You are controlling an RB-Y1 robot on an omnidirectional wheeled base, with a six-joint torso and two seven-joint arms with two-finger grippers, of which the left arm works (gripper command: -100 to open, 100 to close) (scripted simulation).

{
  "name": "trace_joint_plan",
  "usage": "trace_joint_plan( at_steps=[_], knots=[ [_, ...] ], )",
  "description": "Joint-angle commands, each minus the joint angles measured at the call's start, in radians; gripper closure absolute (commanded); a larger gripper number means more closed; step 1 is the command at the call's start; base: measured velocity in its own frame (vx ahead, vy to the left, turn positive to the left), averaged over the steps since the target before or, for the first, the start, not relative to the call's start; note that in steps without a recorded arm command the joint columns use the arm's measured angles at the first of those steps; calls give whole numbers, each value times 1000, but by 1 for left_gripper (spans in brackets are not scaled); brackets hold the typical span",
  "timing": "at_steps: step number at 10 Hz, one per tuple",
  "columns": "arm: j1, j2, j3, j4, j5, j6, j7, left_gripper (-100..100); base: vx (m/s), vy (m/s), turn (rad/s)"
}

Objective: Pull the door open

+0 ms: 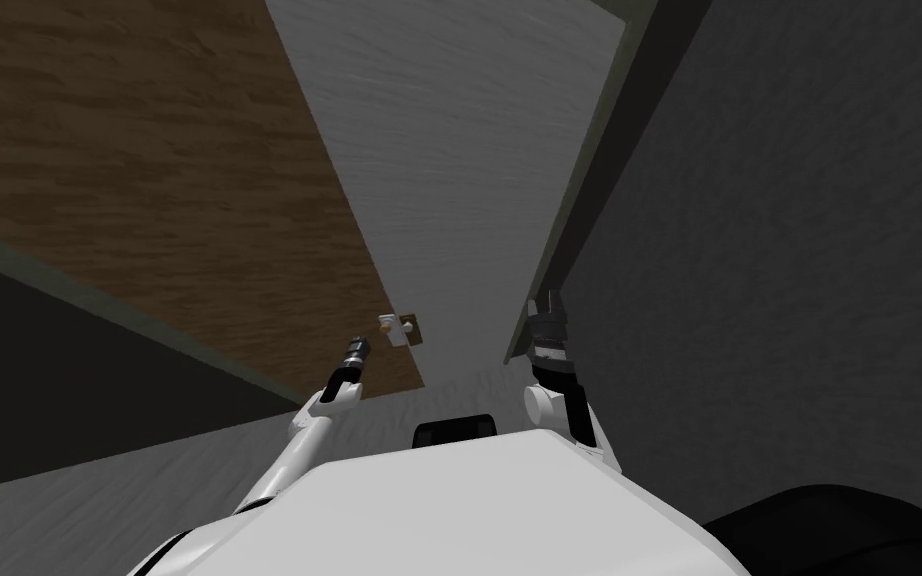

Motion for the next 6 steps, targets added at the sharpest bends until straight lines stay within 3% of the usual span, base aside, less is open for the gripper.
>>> trace_joint_plan(
  at_steps=[1, 6],
  knots=[
    [4, 1, -7, -6, 0, 1, 6, -100, -210, 69, 40],
    [7, -6, -53, -41, -4, 4, 31, -100, -205, -35, -44]
  ],
)
